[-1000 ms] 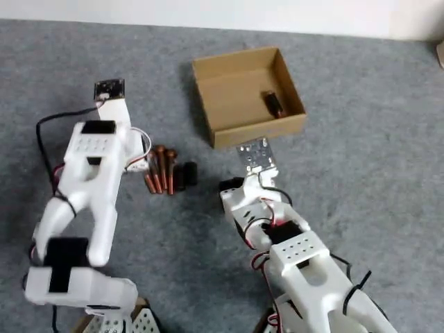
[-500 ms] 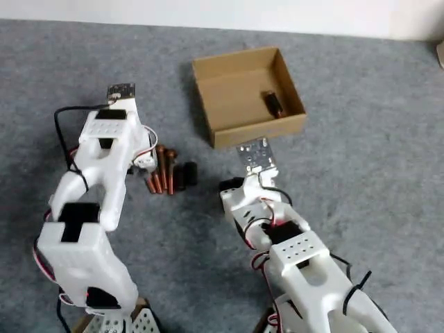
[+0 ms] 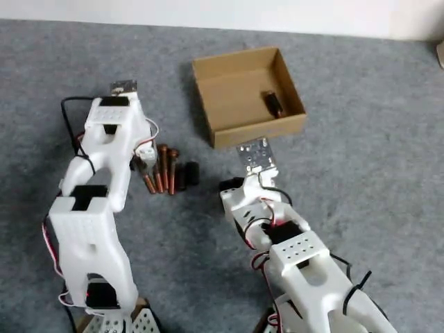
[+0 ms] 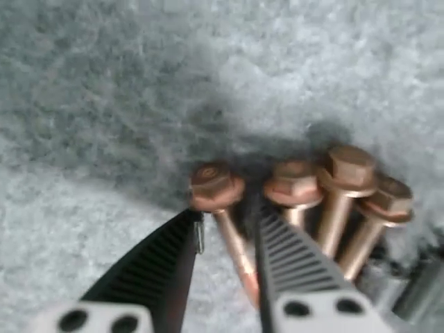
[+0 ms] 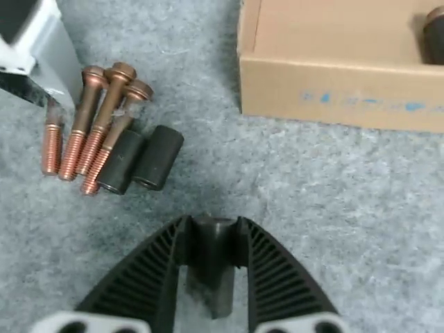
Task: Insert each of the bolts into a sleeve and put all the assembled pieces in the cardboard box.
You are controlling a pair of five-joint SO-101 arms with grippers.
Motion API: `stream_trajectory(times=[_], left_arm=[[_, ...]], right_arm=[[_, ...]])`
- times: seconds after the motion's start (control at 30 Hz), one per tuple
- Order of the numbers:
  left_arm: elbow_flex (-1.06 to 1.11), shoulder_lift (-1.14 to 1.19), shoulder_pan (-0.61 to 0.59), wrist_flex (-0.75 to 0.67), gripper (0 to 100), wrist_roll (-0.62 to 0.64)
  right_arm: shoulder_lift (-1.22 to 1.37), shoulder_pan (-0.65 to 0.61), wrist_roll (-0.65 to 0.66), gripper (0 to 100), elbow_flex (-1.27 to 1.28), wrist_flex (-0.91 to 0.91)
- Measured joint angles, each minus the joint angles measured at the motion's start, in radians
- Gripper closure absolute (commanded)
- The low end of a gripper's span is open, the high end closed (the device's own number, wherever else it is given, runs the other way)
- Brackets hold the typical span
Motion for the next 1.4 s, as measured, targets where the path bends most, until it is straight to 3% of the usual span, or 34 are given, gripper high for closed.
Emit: stream_trajectory(times=[0.4,0.6,0.8,0.93,1.17,1.4], left_arm=[[0.0,-0.071,0.066,0.114,100,-0.101],[0.087,-0.471,0.068,0.178,100,-0.103],[0.259,-0.968,0.126,0.172,100,-0.104],[0.43,-1.277,0.212,0.034,100,-0.104],[0.83,-1.723,0.374,-0.331,100,-0.104],[1.112,-2.082,0.554,-0.519,99,-0.104]], right_arm=[[-0.025,0.0,0.0,99.5,0.006,0.0],[-0.313,0.0,0.0,99.5,0.107,0.023],[-0.815,0.0,0.049,99.5,0.324,0.044],[-1.082,-0.015,0.114,99.5,0.388,0.132],[-1.091,-0.066,0.127,99.5,0.387,0.147],[-1.122,-0.074,0.127,99.5,0.385,0.147]])
